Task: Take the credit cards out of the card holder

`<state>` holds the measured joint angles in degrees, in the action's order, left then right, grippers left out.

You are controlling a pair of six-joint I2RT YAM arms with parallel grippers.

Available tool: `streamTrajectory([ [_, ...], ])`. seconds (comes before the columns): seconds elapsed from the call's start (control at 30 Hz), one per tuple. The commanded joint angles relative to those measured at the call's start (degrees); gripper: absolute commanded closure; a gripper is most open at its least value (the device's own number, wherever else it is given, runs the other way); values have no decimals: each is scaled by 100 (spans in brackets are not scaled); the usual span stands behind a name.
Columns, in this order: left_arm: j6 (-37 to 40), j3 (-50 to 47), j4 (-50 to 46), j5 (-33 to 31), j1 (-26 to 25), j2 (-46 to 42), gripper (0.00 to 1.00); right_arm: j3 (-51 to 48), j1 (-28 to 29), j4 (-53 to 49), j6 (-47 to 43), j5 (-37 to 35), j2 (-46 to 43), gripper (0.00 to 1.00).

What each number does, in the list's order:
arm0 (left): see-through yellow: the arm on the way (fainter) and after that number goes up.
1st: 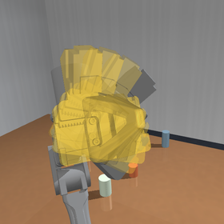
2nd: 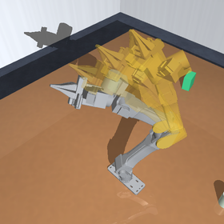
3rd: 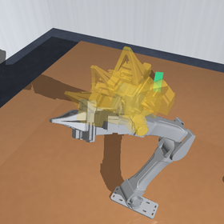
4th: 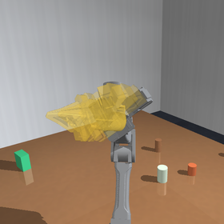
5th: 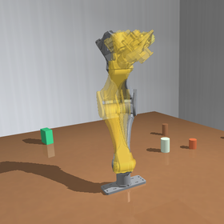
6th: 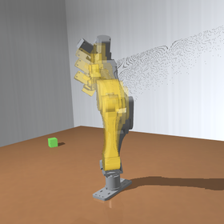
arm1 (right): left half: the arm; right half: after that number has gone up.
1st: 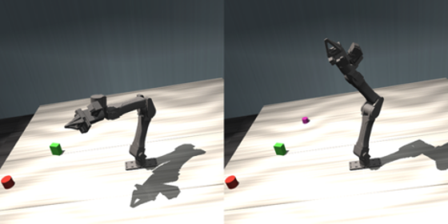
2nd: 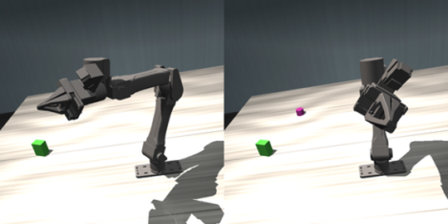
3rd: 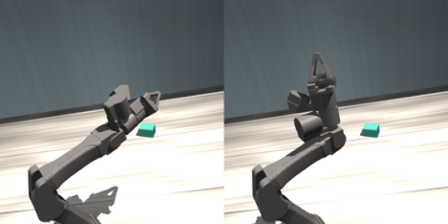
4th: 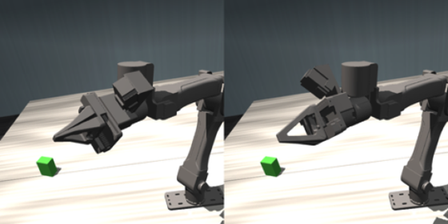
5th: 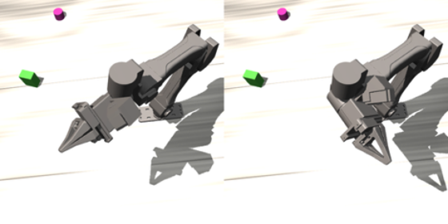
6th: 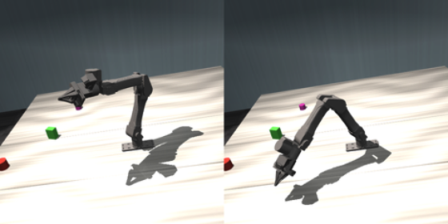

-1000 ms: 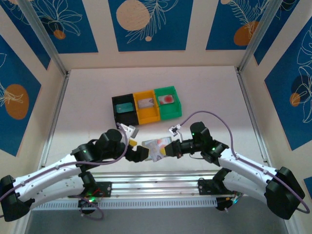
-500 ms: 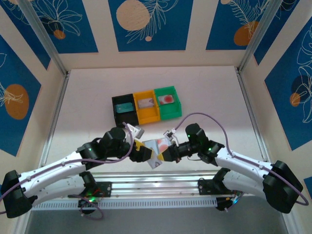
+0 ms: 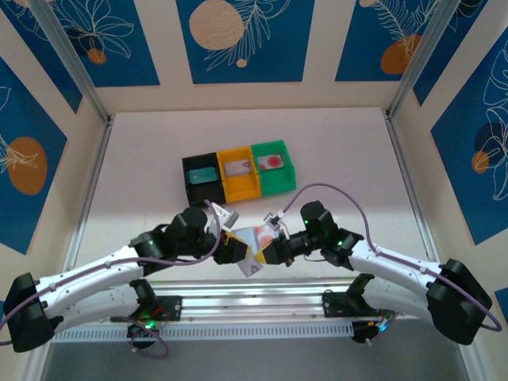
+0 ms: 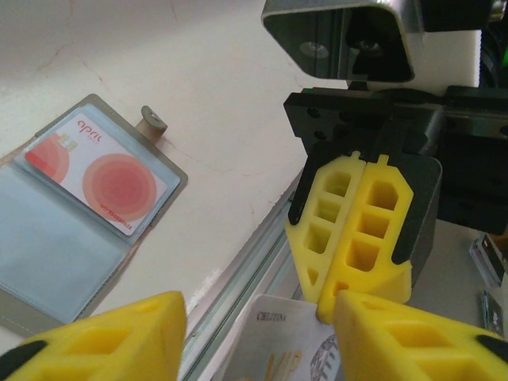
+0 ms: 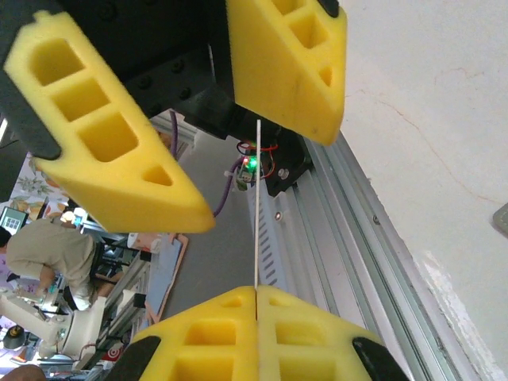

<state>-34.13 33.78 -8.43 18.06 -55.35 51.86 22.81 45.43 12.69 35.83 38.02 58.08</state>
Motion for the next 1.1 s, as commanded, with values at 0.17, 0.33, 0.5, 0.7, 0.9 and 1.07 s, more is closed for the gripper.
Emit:
streamTrajectory([
  [0.17, -24, -134, 349, 364, 41, -56, 64, 144, 58, 179, -114, 214, 189, 100],
  [0.33, -80, -212, 449, 417, 42, -106, 73, 154, 80, 250, -103, 193, 260, 100],
  [0.5, -106, -277, 474, 426, 42, -184, 82, 110, 80, 374, -30, 127, 264, 100],
  [0.7, -142, -336, 523, 386, 42, -311, 89, 106, 106, 419, 3, 53, 328, 100],
  [0.9, -212, -397, 568, 262, 42, -427, 100, 126, 130, 360, 28, -81, 361, 100],
  [1.07, -302, -459, 601, 129, 39, -509, 100, 192, 133, 110, -9, -286, 344, 100],
])
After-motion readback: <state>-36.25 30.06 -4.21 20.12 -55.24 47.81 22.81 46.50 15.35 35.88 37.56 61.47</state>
